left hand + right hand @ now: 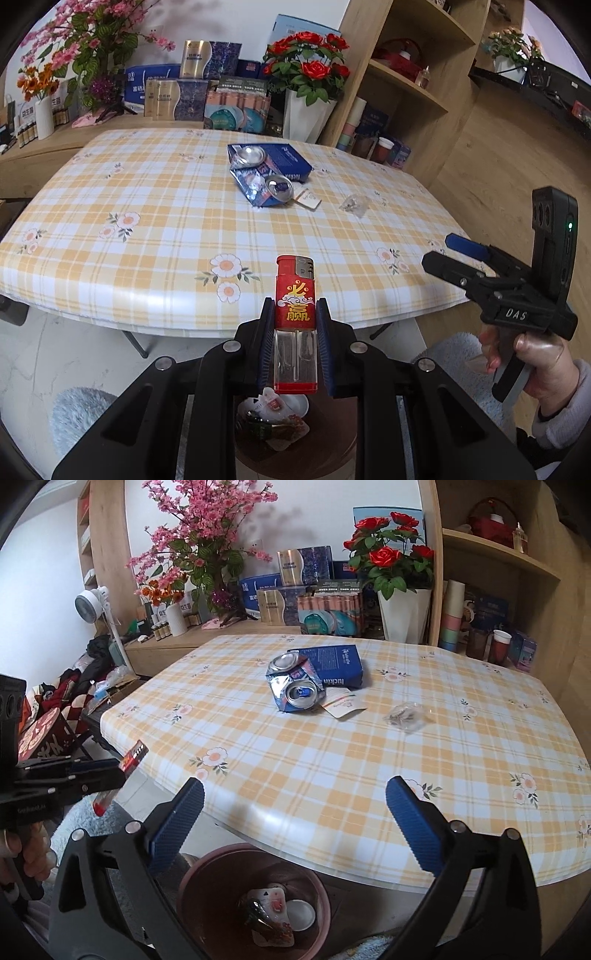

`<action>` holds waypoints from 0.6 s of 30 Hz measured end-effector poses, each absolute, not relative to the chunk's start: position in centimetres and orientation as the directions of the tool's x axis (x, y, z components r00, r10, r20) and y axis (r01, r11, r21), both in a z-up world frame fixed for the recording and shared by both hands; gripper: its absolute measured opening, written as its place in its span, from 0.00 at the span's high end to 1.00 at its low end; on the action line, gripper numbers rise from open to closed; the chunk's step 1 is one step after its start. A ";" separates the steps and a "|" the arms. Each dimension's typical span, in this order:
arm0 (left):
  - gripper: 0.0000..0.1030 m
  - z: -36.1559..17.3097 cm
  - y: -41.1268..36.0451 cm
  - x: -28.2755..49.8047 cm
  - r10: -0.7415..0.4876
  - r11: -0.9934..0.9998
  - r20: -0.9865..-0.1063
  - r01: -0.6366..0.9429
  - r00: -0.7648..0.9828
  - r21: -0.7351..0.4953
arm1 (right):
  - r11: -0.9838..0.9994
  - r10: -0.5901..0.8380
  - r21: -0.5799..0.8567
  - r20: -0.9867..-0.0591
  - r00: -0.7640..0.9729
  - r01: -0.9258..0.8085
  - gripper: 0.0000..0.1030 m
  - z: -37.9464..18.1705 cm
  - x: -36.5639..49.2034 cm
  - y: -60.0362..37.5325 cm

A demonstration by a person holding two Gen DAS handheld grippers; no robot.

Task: Collect trash
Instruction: 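Open the right tool over the bin while the left tool carries the lighter there, then open the left tool over the bin to drop the red lighter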

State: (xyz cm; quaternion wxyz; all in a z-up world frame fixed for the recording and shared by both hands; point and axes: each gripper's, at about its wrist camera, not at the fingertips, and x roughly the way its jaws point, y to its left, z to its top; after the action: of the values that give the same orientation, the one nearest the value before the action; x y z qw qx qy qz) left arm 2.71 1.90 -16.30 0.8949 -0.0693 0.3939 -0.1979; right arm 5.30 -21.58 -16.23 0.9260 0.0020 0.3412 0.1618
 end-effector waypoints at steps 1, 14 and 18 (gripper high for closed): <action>0.79 -16.5 1.8 2.7 -0.411 0.911 -0.680 0.301 0.607 -0.282 | 0.948 0.299 0.112 -0.632 0.715 -0.297 0.06 -16.2 5.3 -21.6; 0.79 -18.6 0.1 1.5 -0.436 0.895 -0.720 0.344 0.540 -0.284 | 0.956 0.272 0.095 -0.632 0.726 -0.276 0.06 -15.6 5.0 -22.3; 0.57 -18.7 0.3 1.4 -0.439 0.894 -0.719 0.343 0.539 -0.289 | 0.957 0.266 0.088 -0.639 0.722 -0.275 0.06 -15.7 5.1 -22.3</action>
State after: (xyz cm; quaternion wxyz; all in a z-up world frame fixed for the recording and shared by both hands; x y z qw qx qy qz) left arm 1.36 0.26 -18.67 0.8753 -0.0564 0.4250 -0.2236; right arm 5.06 -22.34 -15.68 0.9278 -0.0067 0.3433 0.1460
